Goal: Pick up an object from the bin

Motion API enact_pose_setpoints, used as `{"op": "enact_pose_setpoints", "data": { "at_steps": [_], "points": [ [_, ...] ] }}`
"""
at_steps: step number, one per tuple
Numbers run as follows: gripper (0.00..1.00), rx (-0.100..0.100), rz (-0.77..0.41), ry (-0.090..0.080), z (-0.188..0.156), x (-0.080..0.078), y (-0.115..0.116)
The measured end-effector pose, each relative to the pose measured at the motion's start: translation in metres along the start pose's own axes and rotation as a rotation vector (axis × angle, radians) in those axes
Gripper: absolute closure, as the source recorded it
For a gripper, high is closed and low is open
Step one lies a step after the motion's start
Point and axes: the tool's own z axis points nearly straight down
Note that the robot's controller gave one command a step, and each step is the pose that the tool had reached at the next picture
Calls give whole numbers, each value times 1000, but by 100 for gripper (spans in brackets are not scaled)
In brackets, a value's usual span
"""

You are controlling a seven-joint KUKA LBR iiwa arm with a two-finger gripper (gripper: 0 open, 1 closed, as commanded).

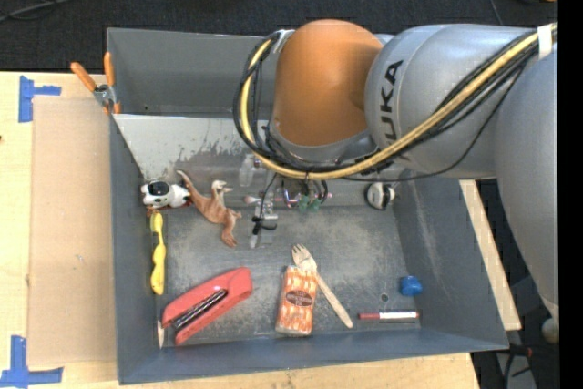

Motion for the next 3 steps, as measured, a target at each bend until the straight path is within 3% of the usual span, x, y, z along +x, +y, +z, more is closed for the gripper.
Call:
{"op": "enact_pose_setpoints", "data": {
  "at_steps": [1,2,3],
  "points": [
    [0,-1,3,-7,-5,-1,-1],
    [0,-1,-155,-13,30,16,-11],
    [0,-1,-212,-8,76,24,-21]
  ]
}}
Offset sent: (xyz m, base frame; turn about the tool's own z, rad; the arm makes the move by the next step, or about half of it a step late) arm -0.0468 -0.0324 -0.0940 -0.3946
